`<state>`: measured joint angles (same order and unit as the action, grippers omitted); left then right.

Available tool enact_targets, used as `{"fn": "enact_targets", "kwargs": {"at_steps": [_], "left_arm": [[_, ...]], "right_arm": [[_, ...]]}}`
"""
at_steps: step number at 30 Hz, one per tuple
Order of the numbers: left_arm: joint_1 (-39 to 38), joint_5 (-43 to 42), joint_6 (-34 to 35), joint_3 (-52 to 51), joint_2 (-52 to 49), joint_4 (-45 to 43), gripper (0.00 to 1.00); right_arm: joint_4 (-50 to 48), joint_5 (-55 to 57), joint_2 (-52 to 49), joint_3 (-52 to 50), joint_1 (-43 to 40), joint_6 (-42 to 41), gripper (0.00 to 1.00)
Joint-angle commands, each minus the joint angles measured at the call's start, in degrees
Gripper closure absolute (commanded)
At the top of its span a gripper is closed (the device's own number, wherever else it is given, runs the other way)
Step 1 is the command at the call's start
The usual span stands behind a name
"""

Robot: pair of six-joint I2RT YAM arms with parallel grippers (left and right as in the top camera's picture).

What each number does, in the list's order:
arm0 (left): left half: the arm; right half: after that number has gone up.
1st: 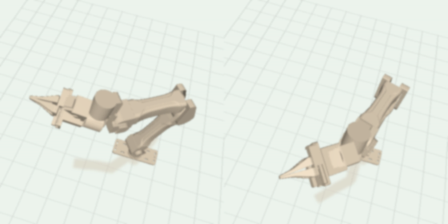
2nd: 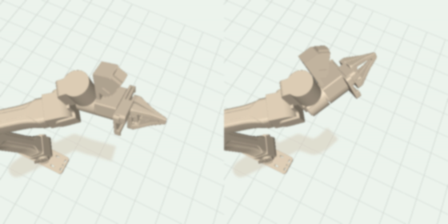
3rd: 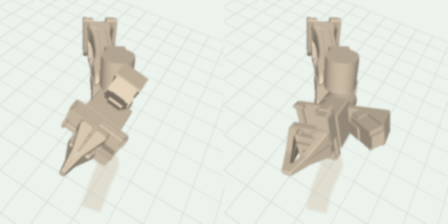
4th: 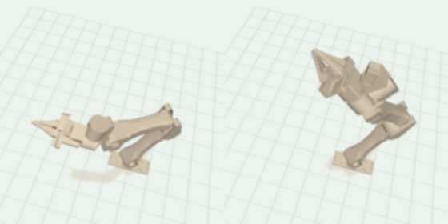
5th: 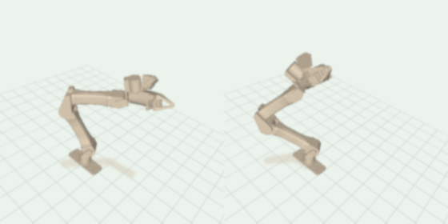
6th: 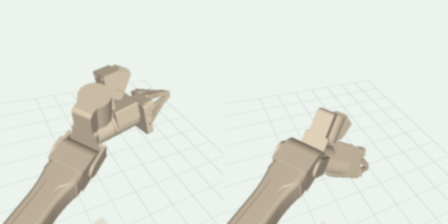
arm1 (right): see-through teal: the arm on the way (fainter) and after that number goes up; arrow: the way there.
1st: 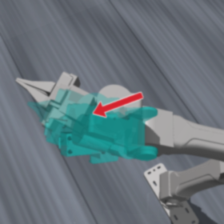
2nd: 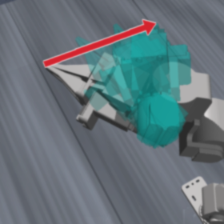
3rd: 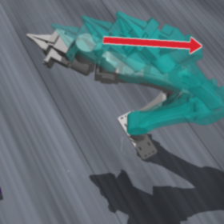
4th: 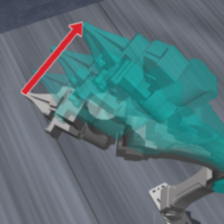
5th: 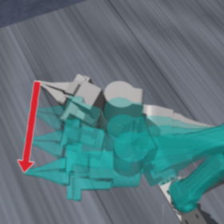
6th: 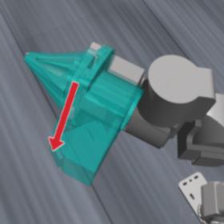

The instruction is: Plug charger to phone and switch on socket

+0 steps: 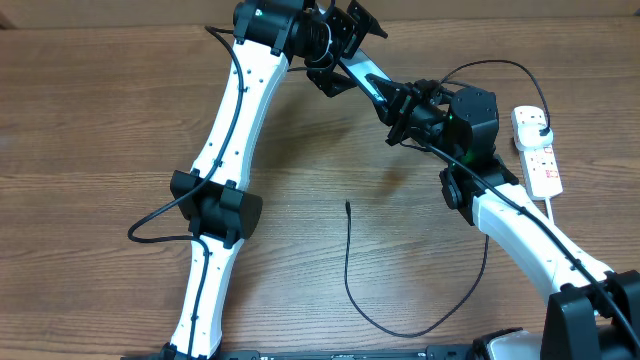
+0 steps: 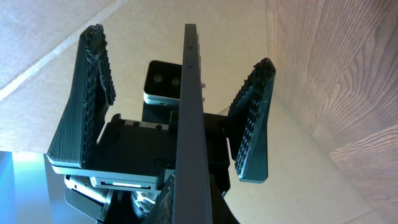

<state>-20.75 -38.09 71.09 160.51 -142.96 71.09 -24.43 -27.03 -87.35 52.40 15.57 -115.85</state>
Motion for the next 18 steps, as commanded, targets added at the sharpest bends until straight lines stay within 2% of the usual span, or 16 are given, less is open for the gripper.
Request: {"fn": "enact_targets", "kwargs": {"at_steps": [1, 6, 7, 8, 9, 10, 12, 18], "left_arm": [[-0.1, 0.8, 0.7, 1.3, 0.3, 0.0, 0.00], [-0.1, 0.5, 0.7, 1.3, 0.3, 0.0, 0.02], [-0.1, 0.5, 0.7, 1.3, 0.3, 0.0, 0.07], [-0.1, 0.5, 0.7, 1.3, 0.3, 0.1, 0.18], [-0.1, 0.5, 0.7, 1.3, 0.3, 0.1, 0.25], [-0.1, 0.5, 0.7, 1.3, 0.4, 0.1, 0.37], [-0.1, 0.6, 0.7, 1.3, 0.3, 0.1, 0.45], [-0.1, 0.6, 0.7, 1.3, 0.3, 0.0, 0.45]], "right_arm": [[-1.2, -0.1, 0.4, 1.2, 0.2, -1.6, 0.96], [-0.7, 0.0, 0.4, 1.2, 0.1, -1.5, 0.96], [-0.5, 0.0, 0.4, 1.2, 0.1, -1.5, 0.96], [-0.5, 0.0, 0.4, 1.2, 0.1, -1.4, 0.96], [-0.5, 0.0, 0.4, 1.2, 0.1, -1.3, 0.96], [-0.5, 0.0, 0.4, 1.2, 0.1, -1.3, 0.96], [-0.5, 0.0, 0.4, 1.2, 0.1, -1.3, 0.96], [-0.6, 0.0, 0.4, 1.2, 0.1, -1.3, 0.96]]}}
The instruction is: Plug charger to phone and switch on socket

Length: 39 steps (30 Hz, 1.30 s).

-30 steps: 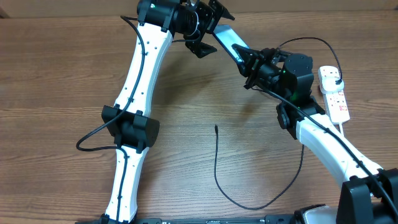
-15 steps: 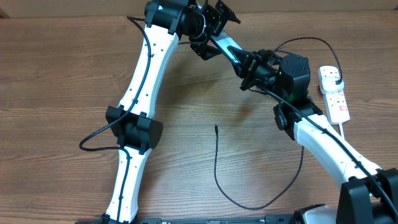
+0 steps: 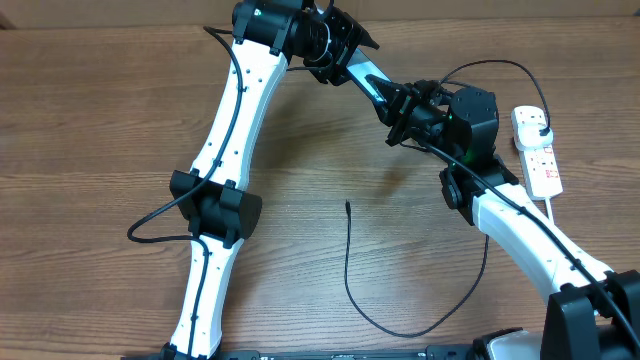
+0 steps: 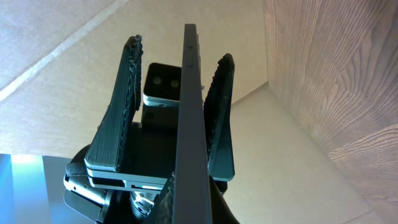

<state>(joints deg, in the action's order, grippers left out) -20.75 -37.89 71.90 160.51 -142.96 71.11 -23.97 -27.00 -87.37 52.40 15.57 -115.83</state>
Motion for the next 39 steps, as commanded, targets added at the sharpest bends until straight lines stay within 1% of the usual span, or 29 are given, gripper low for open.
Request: {"fn": "enact_targets", "kwargs": {"at_steps": [1, 2, 5, 7, 11, 14, 17, 19, 21, 25, 26, 37, 38, 39], "left_arm": [[-0.1, 0.4, -0.1, 1.3, 0.3, 0.0, 0.47], [-0.1, 0.4, -0.1, 1.3, 0.3, 0.0, 0.48], [-0.1, 0.4, -0.5, 1.3, 0.4, 0.0, 0.60], [-0.1, 0.4, -1.3, 1.3, 0.4, 0.0, 0.65], [-0.1, 0.4, -1.7, 1.3, 0.4, 0.2, 0.66], [-0.3, 0.4, -1.7, 1.3, 0.3, 0.2, 0.65], [-0.5, 0.7, -1.7, 1.3, 0.3, 0.2, 0.65], [-0.6, 1.0, -1.7, 1.3, 0.3, 0.2, 0.67], [-0.7, 1.0, -1.7, 1.3, 0.3, 0.2, 0.73], [-0.7, 1.0, -1.7, 1.3, 0.3, 0.2, 0.93], [-0.7, 1.0, -1.7, 1.3, 0.3, 0.2, 0.96], [-0.7, 1.0, -2.7, 1.3, 0.3, 0.2, 0.96], [-0.7, 1.0, -2.7, 1.3, 0.3, 0.2, 0.96], [-0.7, 1.0, -2.7, 1.3, 0.3, 0.2, 0.96]], "right_arm": [[-1.0, 0.0, 0.5, 1.2, 0.1, -1.3, 0.96], [-1.0, 0.0, 0.5, 1.2, 0.1, -1.3, 0.96], [-1.0, 0.0, 0.5, 1.2, 0.1, -1.4, 0.96], [-1.1, 0.0, 0.5, 1.2, 0.1, -1.4, 0.96], [-1.2, 0.2, 0.5, 1.2, 0.1, -3.0, 0.96], [-1.3, 0.2, 0.5, 1.2, 0.1, -5.8, 0.96], [-1.3, 0.2, 0.5, 1.2, 0.1, -6.2, 0.96], [-1.3, 0.2, 0.5, 1.2, 0.1, -6.1, 0.96], [-1.3, 0.4, 0.5, 1.2, 0.1, -6.2, 0.96], [-1.3, 0.4, 0.5, 1.2, 0.1, -6.1, 0.96], [-1.3, 0.4, 0.5, 1.2, 0.1, -6.1, 0.96], [-1.3, 0.3, 0.5, 1.2, 0.1, -6.1, 0.96], [-1.2, 0.3, 0.5, 1.2, 0.1, -6.1, 0.93], [-1.3, 0.3, 0.5, 1.2, 0.1, -6.1, 0.87]]}}
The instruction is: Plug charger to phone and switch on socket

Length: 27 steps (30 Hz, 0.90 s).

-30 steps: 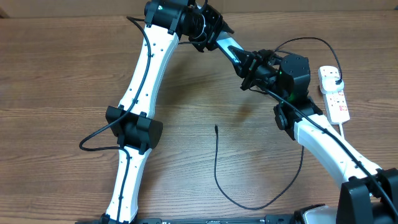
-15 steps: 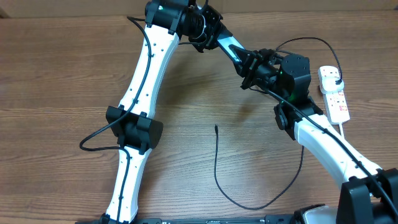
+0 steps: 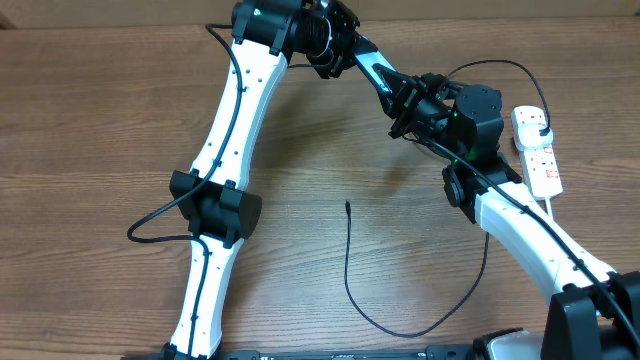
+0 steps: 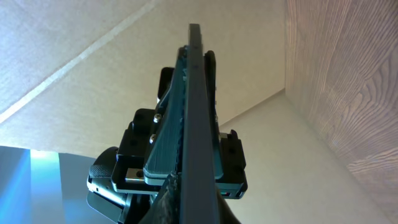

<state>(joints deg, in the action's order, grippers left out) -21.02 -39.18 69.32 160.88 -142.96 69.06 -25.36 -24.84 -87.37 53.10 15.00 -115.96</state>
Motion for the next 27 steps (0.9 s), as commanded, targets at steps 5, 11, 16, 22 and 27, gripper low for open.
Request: {"fn": "enact_targets", "kwargs": {"at_steps": [5, 11, 16, 22, 27], "left_arm": [[-0.4, 2.3, -0.6, 1.0, 0.3, 2.2, 0.96], [-0.2, 2.6, -0.6, 1.0, 0.3, 2.2, 0.96], [0.9, 3.6, -4.3, 1.0, 0.3, 2.3, 0.96], [3.6, 3.6, -15.6, 1.0, 0.3, 3.4, 0.96], [7.0, 3.7, -26.4, 1.0, 0.3, 7.2, 0.96]], "right_arm": [[0.1, -1.8, 0.5, 0.5, 0.6, -2.4, 0.52], [0.1, -1.9, 0.5, 0.5, 0.6, -0.2, 0.19], [0.2, -1.9, 0.5, 0.5, 0.6, 10.5, 0.07], [4.9, -2.4, 0.5, 0.5, 0.6, 32.7, 0.00], [13.5, -2.2, 0.5, 0.5, -0.3, 40.7, 0.00]]}}
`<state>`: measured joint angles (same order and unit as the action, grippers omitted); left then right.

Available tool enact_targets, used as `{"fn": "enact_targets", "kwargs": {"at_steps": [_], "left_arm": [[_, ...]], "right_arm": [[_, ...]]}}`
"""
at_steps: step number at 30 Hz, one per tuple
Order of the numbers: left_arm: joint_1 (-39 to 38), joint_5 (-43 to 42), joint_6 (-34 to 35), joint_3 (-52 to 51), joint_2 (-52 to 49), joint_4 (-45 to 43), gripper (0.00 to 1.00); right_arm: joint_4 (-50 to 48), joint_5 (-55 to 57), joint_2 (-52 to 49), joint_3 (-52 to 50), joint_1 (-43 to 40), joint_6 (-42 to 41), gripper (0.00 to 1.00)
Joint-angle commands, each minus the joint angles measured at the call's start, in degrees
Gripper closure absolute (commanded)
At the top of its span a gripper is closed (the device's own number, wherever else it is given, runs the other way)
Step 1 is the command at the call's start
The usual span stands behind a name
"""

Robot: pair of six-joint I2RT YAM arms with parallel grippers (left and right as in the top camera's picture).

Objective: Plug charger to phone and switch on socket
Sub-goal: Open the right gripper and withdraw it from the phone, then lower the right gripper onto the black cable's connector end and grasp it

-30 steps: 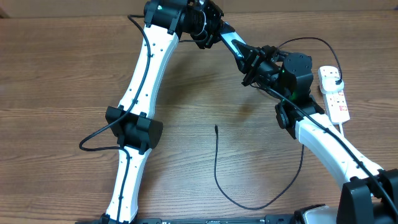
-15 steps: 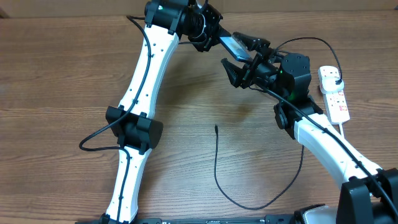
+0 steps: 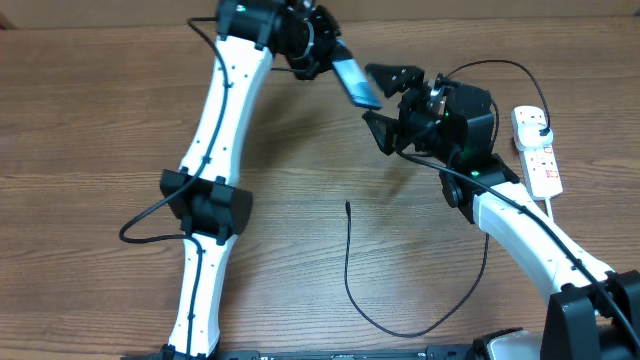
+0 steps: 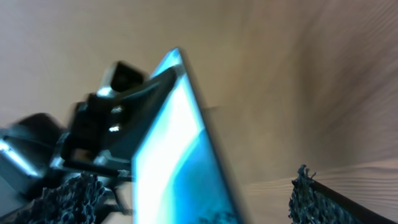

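The phone (image 3: 354,80), its blue screen lit, hangs above the back of the table with my left gripper (image 3: 322,48) shut on its far end. My right gripper (image 3: 386,101) stands open just right of it, one finger on each side and neither touching. In the right wrist view the phone (image 4: 177,143) fills the middle, blurred. The left gripper (image 4: 106,124) clamps it at the far end, between my own fingertips (image 4: 303,180). The black charger cable's free end (image 3: 347,205) lies on the wood at mid-table. The white socket strip (image 3: 540,160) lies at the far right.
The cable loops (image 3: 400,332) toward the front edge and back up under the right arm. A plug (image 3: 537,122) sits in the strip's far end with its cord arching behind the right wrist. The left arm's elbow (image 3: 205,205) stands over the table's left half.
My right gripper was shut on the phone and is now open and free of it. The left gripper keeps the phone, which sits slightly further left and is turned screen-up.
At first my right gripper held the phone edge-on, with the left gripper's fingers wide open around its far end. The left fingers then stood closer in, and later were shut on the phone. Now the right gripper has let go and the left alone holds it.
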<state>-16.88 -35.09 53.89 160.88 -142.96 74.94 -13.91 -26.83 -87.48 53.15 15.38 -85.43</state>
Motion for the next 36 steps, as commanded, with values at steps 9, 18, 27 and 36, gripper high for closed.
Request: {"fn": "enact_targets", "kwargs": {"at_steps": [9, 18, 27, 36], "left_arm": [[9.2, -3.2, -37.1, 1.0, 0.4, 10.6, 0.96], [10.4, -9.9, -59.9, 1.0, 0.3, 19.1, 0.96], [10.7, -9.9, -61.8, 1.0, 0.3, 19.1, 0.96], [11.0, -10.0, -61.5, 1.0, 0.3, 18.4, 0.96]], "right_arm": [[22.1, 0.7, 0.6, 0.5, -1.9, 28.9, 0.00], [39.3, 3.6, 0.6, 0.5, 1.2, 53.2, 0.02], [46.9, 19.8, 0.6, 0.8, 12.4, 55.8, 0.02], [50.5, 23.8, 0.6, 0.9, 16.7, 52.4, 0.00]]}}
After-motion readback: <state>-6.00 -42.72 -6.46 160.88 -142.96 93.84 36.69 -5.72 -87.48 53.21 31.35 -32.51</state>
